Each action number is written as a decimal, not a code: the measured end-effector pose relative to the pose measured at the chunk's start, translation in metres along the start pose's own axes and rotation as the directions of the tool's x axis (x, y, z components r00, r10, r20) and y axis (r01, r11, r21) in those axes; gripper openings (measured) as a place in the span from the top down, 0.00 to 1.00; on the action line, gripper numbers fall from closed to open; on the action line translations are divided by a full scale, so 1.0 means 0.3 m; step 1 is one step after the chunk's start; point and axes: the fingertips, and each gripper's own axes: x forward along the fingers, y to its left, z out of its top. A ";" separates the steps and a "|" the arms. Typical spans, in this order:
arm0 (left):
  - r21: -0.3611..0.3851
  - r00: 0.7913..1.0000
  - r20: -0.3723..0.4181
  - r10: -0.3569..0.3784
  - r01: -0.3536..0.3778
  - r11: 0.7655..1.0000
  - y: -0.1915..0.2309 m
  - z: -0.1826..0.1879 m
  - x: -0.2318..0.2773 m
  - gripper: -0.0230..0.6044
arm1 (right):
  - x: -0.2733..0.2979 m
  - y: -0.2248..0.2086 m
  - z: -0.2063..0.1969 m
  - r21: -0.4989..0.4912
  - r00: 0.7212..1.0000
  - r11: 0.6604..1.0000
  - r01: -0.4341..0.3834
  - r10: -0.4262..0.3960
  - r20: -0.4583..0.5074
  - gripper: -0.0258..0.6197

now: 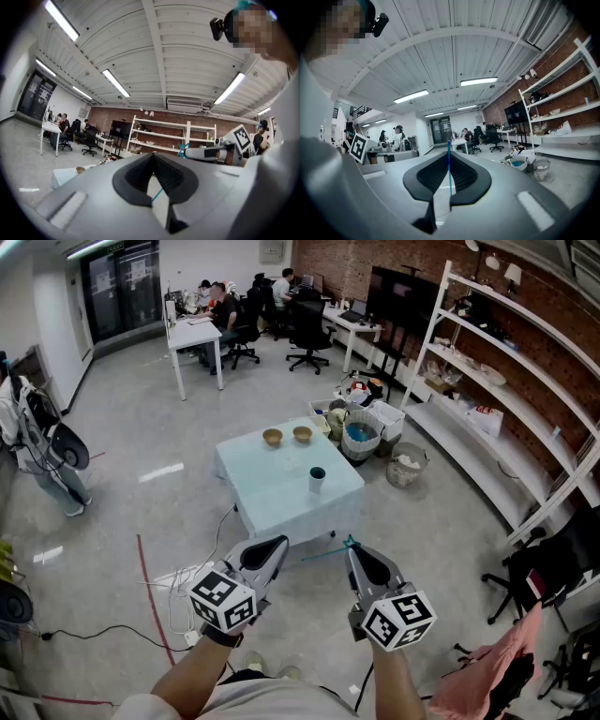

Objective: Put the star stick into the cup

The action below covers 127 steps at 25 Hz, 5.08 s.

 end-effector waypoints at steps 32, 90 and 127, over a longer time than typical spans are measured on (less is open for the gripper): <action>-0.025 1.000 0.002 0.017 -0.016 1.000 0.255 -0.058 0.286 0.96 | 0.261 -0.275 -0.057 0.063 0.997 0.995 0.079 -0.078 -0.017 0.92; -0.159 0.971 -0.239 0.012 -0.051 0.986 1.333 -0.578 1.468 0.96 | 1.621 -1.432 -0.825 0.197 0.916 0.951 0.238 -0.152 -0.371 0.92; -0.202 0.963 -0.252 -0.092 0.040 0.979 1.220 -0.609 1.410 0.96 | 1.488 -1.388 -0.864 0.142 0.838 0.937 0.321 -0.211 -0.503 0.86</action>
